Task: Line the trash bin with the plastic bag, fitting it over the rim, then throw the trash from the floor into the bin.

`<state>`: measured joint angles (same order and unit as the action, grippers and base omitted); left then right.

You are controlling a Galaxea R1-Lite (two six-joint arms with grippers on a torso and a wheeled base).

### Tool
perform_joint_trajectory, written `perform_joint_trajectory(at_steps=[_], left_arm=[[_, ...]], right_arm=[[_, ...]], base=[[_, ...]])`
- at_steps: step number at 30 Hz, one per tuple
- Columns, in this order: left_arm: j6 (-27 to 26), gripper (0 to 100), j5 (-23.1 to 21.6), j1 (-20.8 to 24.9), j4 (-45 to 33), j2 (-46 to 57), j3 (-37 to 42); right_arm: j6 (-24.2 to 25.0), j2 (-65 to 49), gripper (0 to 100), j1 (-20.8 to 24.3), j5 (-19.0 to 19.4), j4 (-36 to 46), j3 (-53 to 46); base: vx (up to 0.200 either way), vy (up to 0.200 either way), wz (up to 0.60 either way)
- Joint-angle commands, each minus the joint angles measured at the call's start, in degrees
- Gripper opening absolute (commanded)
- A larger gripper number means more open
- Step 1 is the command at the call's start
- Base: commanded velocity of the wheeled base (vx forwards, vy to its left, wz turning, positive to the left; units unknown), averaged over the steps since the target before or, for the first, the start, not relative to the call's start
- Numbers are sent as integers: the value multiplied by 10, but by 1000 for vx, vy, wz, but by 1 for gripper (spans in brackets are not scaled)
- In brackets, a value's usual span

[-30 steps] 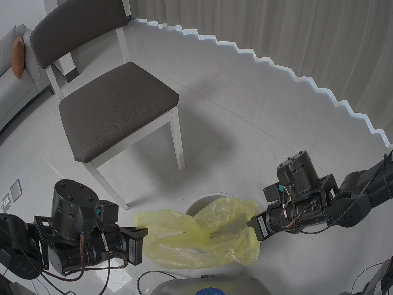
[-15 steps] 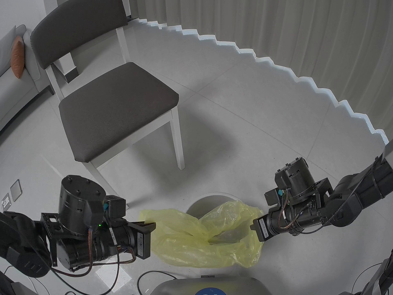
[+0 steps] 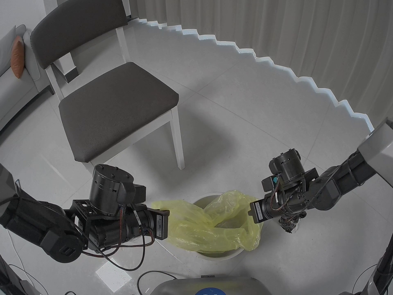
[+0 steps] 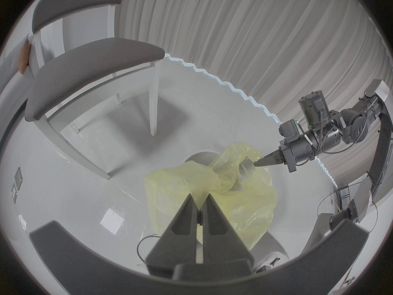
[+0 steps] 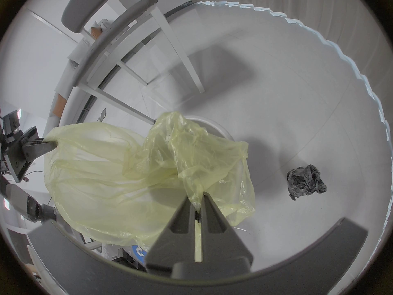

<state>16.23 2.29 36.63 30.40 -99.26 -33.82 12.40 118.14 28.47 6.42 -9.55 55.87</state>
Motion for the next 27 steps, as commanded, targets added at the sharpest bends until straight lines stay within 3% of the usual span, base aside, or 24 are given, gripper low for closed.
perform_joint_trajectory(at_steps=[1, 8, 13, 22, 27], left_arm=[[-1, 0, -4, -10, 4, -30, 2], [-1, 0, -17, -22, 4, -32, 22], [1, 0, -18, -17, 7, -60, 9], [-1, 0, -17, 0, 113, -156, 2], [2, 0, -18, 0, 117, -189, 8]], right_arm=[[1, 46, 0, 4, 2, 1, 24], [-1, 61, 0, 20, 1, 2, 24], [-9, 57, 0, -8, 0, 3, -2], [-24, 59, 0, -30, 0, -1, -38], [-24, 64, 0, -27, 1, -4, -40]], base=[[0, 0, 0], [0, 0, 0], [0, 0, 0], [0, 0, 0], [0, 0, 0]])
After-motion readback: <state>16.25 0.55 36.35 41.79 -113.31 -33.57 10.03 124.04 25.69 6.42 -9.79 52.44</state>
